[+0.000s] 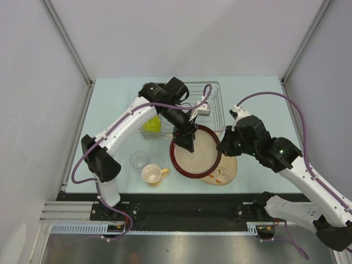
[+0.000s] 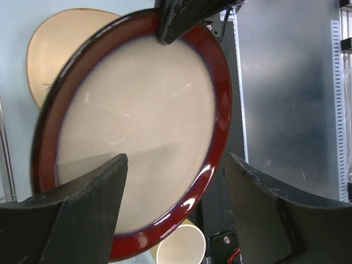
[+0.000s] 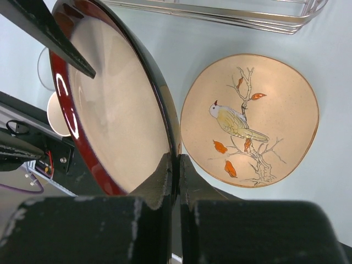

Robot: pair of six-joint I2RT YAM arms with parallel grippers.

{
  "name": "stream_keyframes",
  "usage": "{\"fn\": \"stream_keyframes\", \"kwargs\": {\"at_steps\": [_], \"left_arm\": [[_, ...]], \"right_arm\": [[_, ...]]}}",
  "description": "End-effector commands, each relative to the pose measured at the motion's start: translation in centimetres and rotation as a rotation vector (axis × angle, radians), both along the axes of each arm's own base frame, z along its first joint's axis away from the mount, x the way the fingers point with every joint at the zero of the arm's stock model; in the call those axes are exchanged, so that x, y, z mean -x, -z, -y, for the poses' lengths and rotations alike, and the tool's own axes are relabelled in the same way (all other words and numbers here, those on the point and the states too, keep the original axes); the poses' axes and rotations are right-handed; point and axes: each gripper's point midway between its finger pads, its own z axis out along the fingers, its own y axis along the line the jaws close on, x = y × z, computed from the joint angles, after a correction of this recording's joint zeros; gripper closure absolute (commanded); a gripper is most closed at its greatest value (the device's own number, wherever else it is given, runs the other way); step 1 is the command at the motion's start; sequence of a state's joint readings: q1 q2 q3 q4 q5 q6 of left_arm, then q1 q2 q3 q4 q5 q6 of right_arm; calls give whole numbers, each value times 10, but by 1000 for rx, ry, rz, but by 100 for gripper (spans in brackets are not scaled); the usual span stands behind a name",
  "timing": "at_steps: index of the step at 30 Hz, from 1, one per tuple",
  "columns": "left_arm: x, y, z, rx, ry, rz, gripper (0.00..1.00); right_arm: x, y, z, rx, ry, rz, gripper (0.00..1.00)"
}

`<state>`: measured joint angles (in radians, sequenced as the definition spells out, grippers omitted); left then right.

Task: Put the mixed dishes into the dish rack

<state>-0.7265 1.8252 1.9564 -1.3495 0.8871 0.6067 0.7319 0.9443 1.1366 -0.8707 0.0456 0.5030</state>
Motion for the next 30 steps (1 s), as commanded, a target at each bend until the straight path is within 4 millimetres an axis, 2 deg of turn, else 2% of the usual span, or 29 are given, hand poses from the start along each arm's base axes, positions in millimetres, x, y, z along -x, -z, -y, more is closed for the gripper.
{"fn": "stream_keyframes", "kwargs": {"at_steps": [1,3,9,13,17,21,27,30], "left_arm": [[6,-27,-4,32,6,22,24],[4,-46,-4,59,-3,58,24],[1,-77,-7,119,-39,145,23],[-2,-58,-8,73,-48,125,23],[-11,-25,-8,13,-65,110,24],[-21,-11,-5,-11,-87,119,24],[-41,-4,2,-15,-130,140,25],[-49,-11,4,1,-149,156,25]], "right_arm": [[-9,-60,-18,-156,-4,142,100],[-8,-59,-19,-150,-10,144,100],[-6,-53,-29,-135,-32,129,100],[-3,-59,-32,-154,-41,143,100],[0,-60,-30,-159,-38,141,100],[1,-63,-29,-171,-37,149,100],[3,-64,-29,-179,-41,144,100],[4,-64,-28,-177,-40,141,100]]}}
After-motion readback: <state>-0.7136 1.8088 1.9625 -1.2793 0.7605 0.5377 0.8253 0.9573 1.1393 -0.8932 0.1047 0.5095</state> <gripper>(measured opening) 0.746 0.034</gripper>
